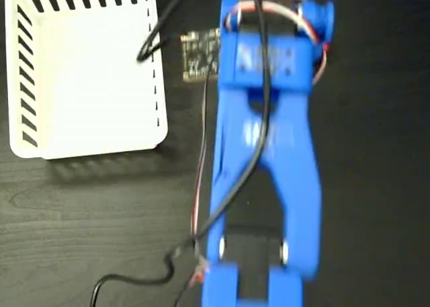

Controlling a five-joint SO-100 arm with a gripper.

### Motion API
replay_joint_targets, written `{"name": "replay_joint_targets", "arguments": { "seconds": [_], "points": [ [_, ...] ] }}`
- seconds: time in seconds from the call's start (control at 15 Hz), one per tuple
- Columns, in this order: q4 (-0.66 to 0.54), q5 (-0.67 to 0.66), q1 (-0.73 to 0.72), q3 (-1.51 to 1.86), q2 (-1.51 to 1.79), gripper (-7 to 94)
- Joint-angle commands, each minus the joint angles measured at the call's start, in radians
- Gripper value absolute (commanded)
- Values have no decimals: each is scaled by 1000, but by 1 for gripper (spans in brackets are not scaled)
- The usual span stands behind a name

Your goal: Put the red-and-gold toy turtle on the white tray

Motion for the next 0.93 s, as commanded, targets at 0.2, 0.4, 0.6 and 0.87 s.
{"name": "replay_joint_targets", "arguments": {
  "seconds": [0.2, 0.4, 0.6, 0.87],
  "points": [
    [80, -43, 37, -249, -110, 62],
    [112, -60, 43, -319, -187, 62],
    [163, -64, 46, -402, -262, 65],
    [207, -25, 38, -506, -351, 65]
  ]
}}
